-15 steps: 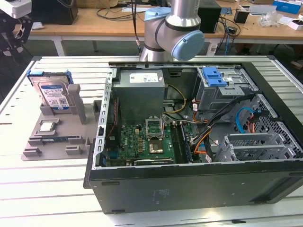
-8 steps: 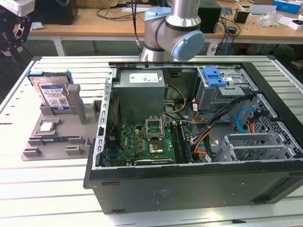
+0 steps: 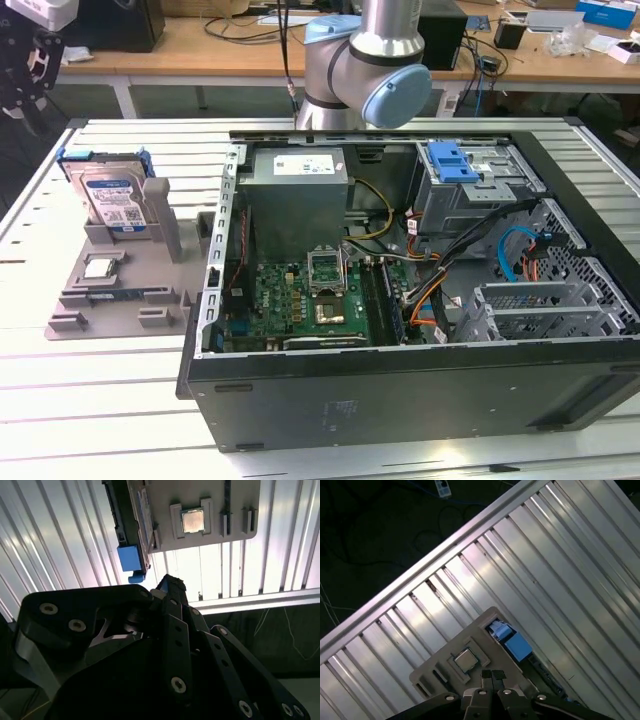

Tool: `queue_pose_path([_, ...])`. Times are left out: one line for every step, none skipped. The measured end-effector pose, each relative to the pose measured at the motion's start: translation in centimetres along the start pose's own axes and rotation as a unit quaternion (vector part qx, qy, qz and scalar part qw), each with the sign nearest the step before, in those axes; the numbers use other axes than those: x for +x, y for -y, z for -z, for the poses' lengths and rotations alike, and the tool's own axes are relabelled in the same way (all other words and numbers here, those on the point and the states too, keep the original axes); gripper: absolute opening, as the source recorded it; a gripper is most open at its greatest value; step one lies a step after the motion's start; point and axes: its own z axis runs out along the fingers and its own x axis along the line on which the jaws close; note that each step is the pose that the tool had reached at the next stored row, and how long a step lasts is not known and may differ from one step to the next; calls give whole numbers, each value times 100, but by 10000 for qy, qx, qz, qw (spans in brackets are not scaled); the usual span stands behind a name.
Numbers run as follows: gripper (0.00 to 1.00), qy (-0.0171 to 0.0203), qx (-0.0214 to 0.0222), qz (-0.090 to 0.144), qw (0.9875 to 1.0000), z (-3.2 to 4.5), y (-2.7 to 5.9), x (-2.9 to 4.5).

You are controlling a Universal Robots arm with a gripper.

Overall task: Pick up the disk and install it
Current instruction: 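Pick up the disk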

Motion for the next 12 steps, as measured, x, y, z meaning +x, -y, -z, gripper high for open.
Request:
queue_pose_path([11, -2, -1, 57, 10000, 0, 0, 0])
queue_pose_path([11, -5, -3, 113, 9999, 0, 0, 0])
queue_pose_path([11, -8, -4, 184, 9998, 0, 0, 0])
queue_pose_path([11, -10, -5, 232, 9997, 0, 0, 0])
queue_pose_path([11, -14, -7, 318, 9995, 0, 0, 0])
queue_pose_path([11, -17, -9, 375, 9993, 0, 0, 0])
queue_pose_path([11, -19, -10, 435, 9990, 0, 0, 0])
queue_pose_path([11, -24, -12, 526, 9986, 0, 0, 0])
queue_pose_path([11, -26, -13, 580, 9983, 0, 0, 0])
queue_pose_path([11, -29, -15, 656, 9978, 0, 0, 0])
queue_pose_path([11, -33, -17, 726, 9974, 0, 0, 0])
queue_pose_path([11, -35, -18, 779, 9970, 0, 0, 0])
